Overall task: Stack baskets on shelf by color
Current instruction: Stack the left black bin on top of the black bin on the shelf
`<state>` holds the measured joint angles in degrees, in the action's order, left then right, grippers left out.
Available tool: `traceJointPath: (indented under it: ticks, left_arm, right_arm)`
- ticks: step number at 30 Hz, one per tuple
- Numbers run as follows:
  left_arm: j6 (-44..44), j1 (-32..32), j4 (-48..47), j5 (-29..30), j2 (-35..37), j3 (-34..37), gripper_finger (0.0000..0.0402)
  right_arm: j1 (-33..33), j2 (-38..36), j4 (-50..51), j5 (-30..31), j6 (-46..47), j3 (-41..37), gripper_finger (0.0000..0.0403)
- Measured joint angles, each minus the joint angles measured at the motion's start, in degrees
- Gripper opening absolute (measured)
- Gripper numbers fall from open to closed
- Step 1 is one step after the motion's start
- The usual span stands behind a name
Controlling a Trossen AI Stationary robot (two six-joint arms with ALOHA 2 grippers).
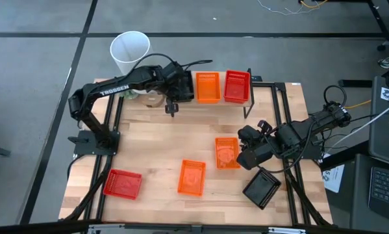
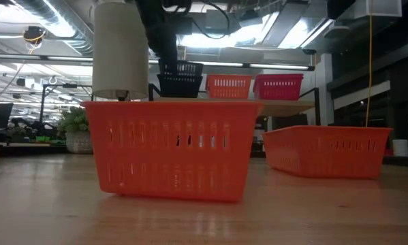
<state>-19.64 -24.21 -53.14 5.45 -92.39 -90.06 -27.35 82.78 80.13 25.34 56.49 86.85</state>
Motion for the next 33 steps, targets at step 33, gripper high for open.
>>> traceJointPath:
  ticks: [33]
  left_arm:
    - [1.88, 2.96, 2.65, 0.93, 4.64, -0.13, 0.0079]
  right_arm:
    - [0.00, 0.00, -0.17, -0.07, -0.02, 0.00, 0.0134]
